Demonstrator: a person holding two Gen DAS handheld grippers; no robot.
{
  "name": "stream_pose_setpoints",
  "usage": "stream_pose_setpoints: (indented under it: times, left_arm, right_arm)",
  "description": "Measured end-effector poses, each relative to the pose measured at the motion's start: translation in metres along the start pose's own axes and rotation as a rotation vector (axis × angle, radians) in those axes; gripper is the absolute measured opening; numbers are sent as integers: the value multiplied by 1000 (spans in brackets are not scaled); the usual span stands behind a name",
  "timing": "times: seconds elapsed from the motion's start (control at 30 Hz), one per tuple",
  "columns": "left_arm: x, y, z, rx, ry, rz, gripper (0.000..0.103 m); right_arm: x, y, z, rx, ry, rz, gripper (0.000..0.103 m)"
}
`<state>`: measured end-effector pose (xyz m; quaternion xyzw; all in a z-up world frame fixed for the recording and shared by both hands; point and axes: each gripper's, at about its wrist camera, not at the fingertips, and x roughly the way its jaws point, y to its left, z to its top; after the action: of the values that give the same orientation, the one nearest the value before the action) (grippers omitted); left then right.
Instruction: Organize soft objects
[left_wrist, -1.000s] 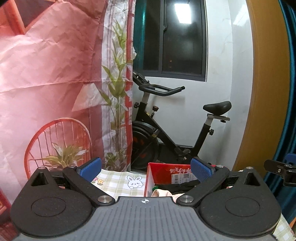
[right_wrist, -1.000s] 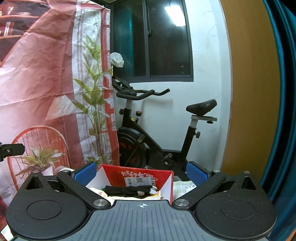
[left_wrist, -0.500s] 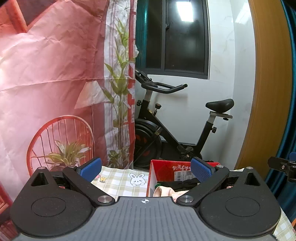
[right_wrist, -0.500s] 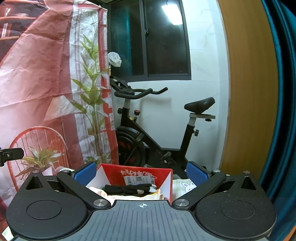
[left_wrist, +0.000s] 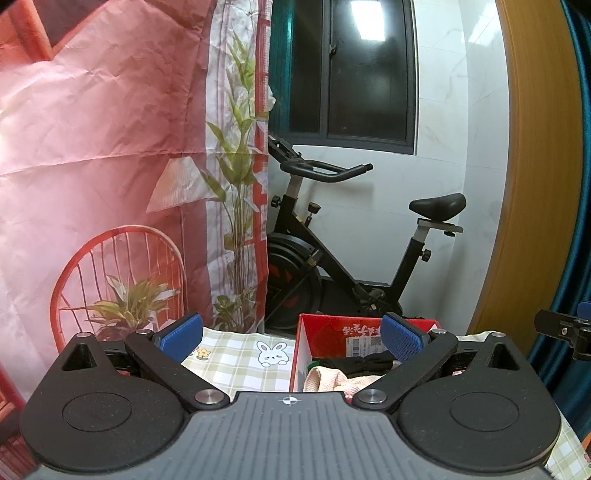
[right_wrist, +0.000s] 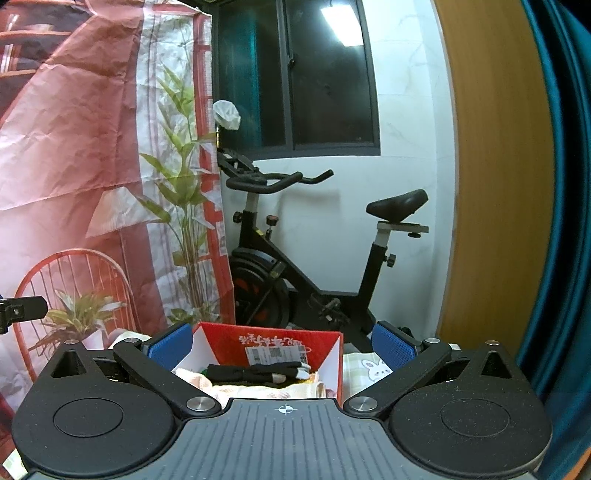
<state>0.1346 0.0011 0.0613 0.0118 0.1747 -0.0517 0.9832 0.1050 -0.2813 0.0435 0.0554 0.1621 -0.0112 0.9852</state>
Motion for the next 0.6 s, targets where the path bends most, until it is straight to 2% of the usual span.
stream_pose_setpoints:
  times: [0.6]
  left_arm:
    - [1,0,-3,1,3,-3,103]
  right_arm:
    - [1,0,-1,0,2,-2,103]
